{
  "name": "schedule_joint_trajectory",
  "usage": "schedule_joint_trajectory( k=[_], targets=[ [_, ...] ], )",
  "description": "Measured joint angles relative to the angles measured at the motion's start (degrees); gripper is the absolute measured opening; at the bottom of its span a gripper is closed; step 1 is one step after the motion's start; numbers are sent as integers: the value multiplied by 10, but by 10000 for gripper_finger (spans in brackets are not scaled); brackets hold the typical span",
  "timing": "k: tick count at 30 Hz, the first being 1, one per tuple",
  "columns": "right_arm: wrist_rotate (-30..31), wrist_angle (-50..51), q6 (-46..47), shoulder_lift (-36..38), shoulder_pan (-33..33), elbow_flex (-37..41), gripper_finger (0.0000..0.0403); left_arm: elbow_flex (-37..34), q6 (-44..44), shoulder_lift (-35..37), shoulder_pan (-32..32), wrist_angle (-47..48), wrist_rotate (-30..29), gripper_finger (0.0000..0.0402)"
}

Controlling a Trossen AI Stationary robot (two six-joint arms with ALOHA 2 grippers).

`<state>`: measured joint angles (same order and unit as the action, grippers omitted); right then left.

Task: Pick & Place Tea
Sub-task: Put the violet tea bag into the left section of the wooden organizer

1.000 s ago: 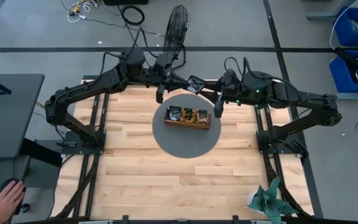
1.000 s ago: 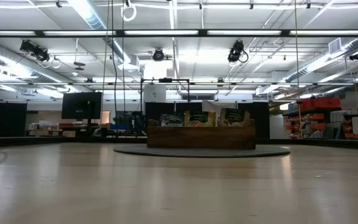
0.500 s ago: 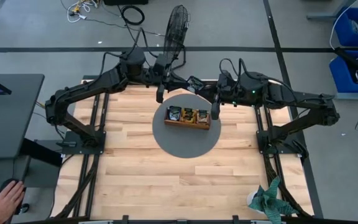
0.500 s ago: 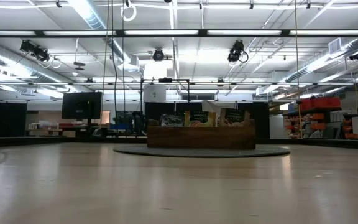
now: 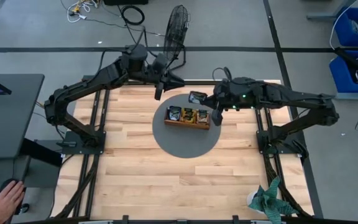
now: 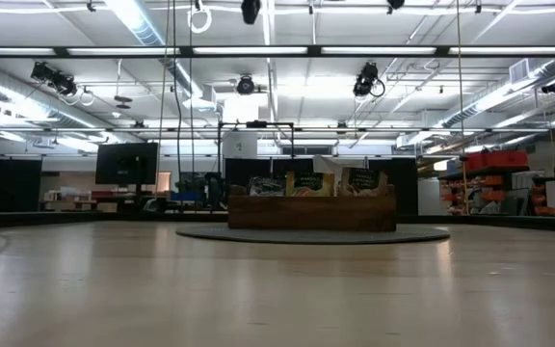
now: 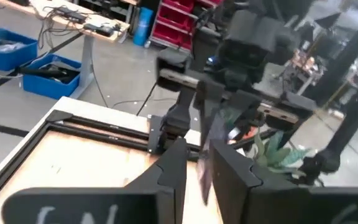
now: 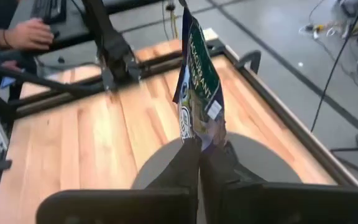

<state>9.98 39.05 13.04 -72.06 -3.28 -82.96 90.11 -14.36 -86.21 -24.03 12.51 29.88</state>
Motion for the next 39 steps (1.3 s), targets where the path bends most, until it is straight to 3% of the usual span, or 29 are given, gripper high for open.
schedule_joint_trajectory(
  k=[5,15,25,29,36,39],
  targets=[
    [-25,11,0,-18,-9,0,1,0,61,0,14,22,10,101],
    [-36,-19,-31,-42,-19,0,0,0,91,0,34,41,-9,165],
    [-56,-52,-47,-41,-19,0,0,0,91,0,34,48,-33,169],
    [-62,-50,-47,-46,-20,0,0,0,91,0,34,44,-31,141],
    [-59,-61,-50,-49,-20,0,0,1,91,-11,36,56,-27,19],
    [-52,-53,-52,-49,-20,0,0,1,88,-18,40,54,-6,6]
  ],
)
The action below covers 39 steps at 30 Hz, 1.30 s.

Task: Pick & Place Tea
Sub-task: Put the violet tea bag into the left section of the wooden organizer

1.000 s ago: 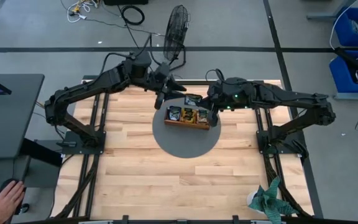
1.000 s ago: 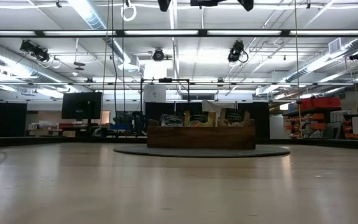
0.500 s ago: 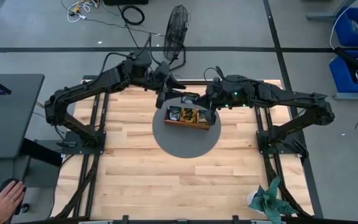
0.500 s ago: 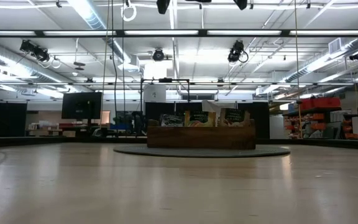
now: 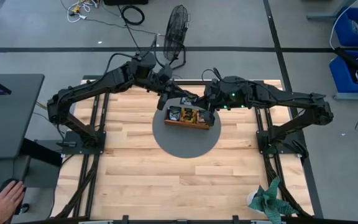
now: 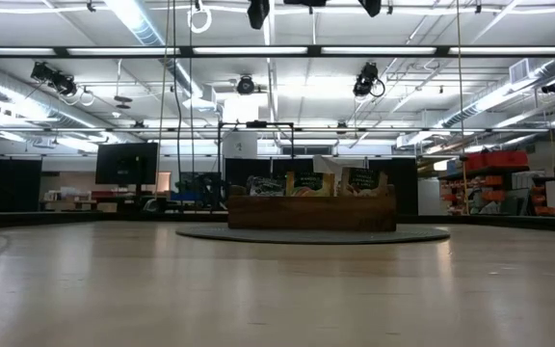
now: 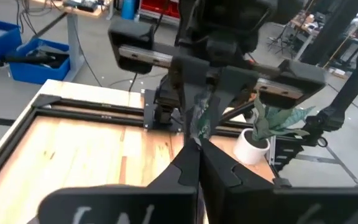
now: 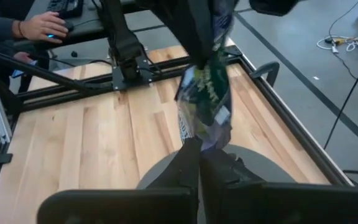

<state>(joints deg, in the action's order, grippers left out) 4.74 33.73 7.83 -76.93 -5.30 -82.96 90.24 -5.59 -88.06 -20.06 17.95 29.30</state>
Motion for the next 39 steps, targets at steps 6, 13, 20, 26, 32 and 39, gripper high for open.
schedule_joint_trajectory(
  k=[6,13,20,26,32,39],
  targets=[
    [3,14,-3,0,0,0,0,0,6,-2,1,-5,-1,3],
    [6,50,-2,9,0,0,64,-1,33,-3,-23,50,-3,2],
    [59,62,-2,30,0,0,150,-36,16,7,-40,-28,0,1],
    [105,72,0,47,0,0,186,-153,-14,36,-38,-113,-9,1],
    [123,92,2,49,-5,-1,192,-275,-29,66,-42,-205,-40,1],
    [124,103,15,49,-7,-1,192,-401,-38,73,-57,-303,-42,1]
  ],
)
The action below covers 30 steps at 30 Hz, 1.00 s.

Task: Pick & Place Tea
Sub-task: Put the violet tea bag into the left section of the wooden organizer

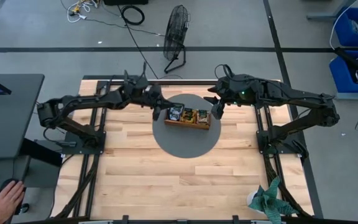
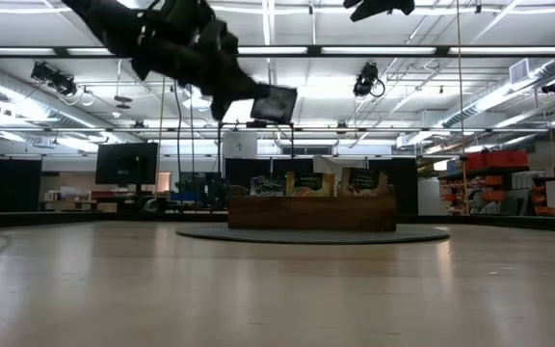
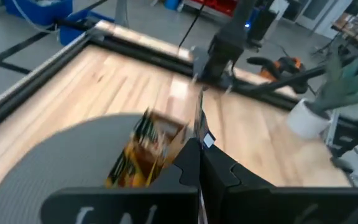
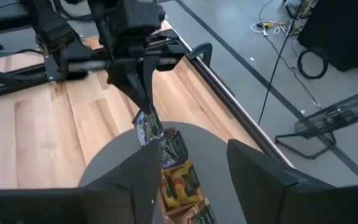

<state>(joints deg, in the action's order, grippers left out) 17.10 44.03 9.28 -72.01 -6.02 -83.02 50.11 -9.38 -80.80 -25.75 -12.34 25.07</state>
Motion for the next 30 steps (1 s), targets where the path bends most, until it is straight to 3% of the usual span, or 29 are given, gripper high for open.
schedule_joint_trajectory(
  k=[14,26,30],
  targets=[
    [0,38,38,0,-16,1,192,-135,90,-3,-18,-114,-61,1],
    [0,56,48,0,-22,1,192,-144,107,-100,-17,-232,-48,1],
    [0,63,53,0,-22,1,192,-143,116,-126,-17,-230,-44,1]
  ],
)
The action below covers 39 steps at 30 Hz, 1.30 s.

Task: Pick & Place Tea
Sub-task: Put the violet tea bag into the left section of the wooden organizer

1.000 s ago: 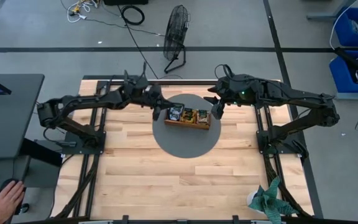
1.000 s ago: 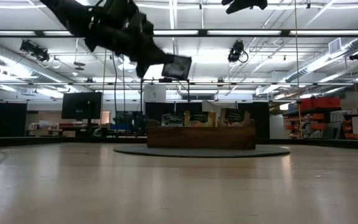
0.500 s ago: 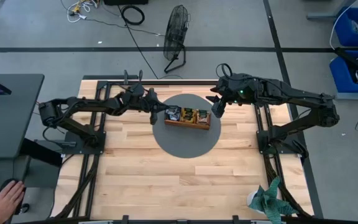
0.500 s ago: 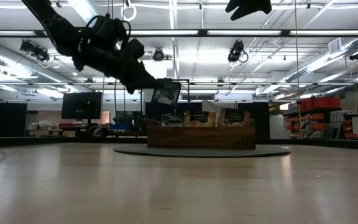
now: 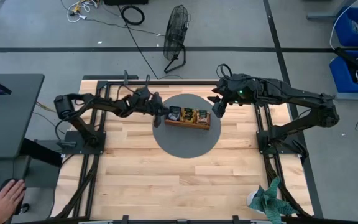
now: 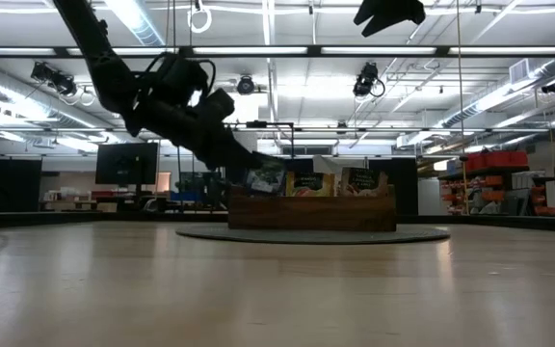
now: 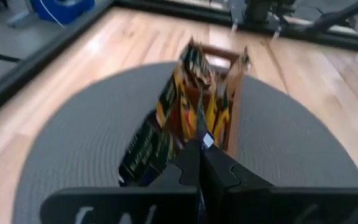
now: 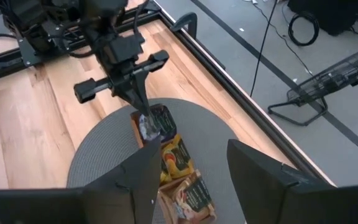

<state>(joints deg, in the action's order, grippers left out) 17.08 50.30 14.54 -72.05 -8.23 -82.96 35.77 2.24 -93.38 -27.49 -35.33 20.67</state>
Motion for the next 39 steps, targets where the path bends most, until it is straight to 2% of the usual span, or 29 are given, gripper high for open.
schedule_joint_trajectory(
  k=[6,12,23,30,39],
  targets=[
    [0,0,2,0,0,0,192,0,4,-33,0,-10,5,2],
    [0,-1,5,0,0,0,192,0,69,-39,0,-13,-26,2],
    [0,-1,11,0,0,0,192,0,59,-39,25,11,-30,6],
    [0,-1,11,0,-4,0,192,0,21,-38,27,11,-63,44],
    [0,1,11,0,-4,0,192,0,-17,-34,30,1,-54,106]
  ],
)
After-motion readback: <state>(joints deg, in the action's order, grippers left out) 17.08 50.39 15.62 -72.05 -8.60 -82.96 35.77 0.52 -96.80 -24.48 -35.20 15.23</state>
